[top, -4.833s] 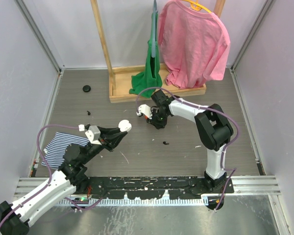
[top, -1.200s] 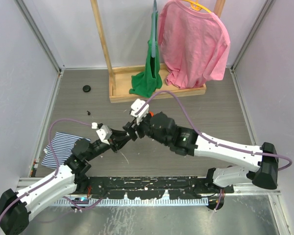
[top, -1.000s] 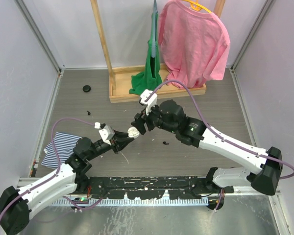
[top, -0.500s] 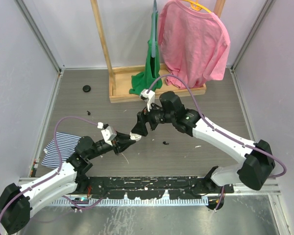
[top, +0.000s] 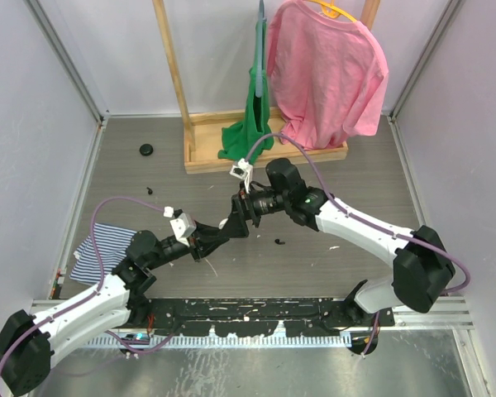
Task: Insert the wireless bluetooth earbuds into the charging case
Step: Close the charging case, then place the charging case at the center of the board.
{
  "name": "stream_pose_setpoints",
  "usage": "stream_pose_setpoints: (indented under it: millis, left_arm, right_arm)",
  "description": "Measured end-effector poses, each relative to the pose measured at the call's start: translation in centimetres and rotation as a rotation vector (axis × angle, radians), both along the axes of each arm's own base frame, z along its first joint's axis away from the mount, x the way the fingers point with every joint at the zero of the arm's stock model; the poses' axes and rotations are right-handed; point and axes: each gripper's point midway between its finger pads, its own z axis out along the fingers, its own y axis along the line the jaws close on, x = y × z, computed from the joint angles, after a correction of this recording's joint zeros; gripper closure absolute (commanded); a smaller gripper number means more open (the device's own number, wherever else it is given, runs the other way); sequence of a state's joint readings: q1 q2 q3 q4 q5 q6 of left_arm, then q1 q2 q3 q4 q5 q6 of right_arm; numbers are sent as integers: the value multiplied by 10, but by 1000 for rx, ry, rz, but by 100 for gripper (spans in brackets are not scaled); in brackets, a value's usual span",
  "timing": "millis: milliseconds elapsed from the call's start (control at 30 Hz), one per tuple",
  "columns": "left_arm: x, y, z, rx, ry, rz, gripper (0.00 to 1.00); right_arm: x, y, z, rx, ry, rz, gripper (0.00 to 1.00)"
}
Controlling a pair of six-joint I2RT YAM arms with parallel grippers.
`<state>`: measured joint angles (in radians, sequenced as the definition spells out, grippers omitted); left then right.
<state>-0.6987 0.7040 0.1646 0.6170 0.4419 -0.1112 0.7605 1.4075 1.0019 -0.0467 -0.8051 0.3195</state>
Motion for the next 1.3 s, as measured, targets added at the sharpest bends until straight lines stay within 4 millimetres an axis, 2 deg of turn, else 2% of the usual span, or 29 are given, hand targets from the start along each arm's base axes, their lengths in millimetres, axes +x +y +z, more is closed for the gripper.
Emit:
stream_pose_setpoints:
  millis: [367, 633, 767, 900, 1033, 1133, 1300]
  left_arm:
    - [0, 0, 3, -7, -7, 0, 95]
    - [3, -1, 4, -5, 0, 8, 95]
    - [5, -1, 1, 4, 11, 13, 95]
    - [9, -1, -1, 8, 27, 32, 93]
    - [21, -1, -1, 11, 73, 85, 94]
    - [32, -2, -3, 23, 133, 133, 93]
    - [56, -5, -13, 55, 267, 234, 94]
  right_arm:
    - [-5, -5, 8, 63, 2, 49, 17]
    - [-13, -18, 42, 139, -103, 63, 18]
    - [-10, -22, 44, 132, -164, 42, 18]
    - [5, -32, 35, 74, -261, -59, 16]
    - [26, -52, 19, -7, -371, -215, 15]
    - [44, -71, 2, -78, -440, -346, 13]
    - [68, -106, -39, -212, -507, -546, 12]
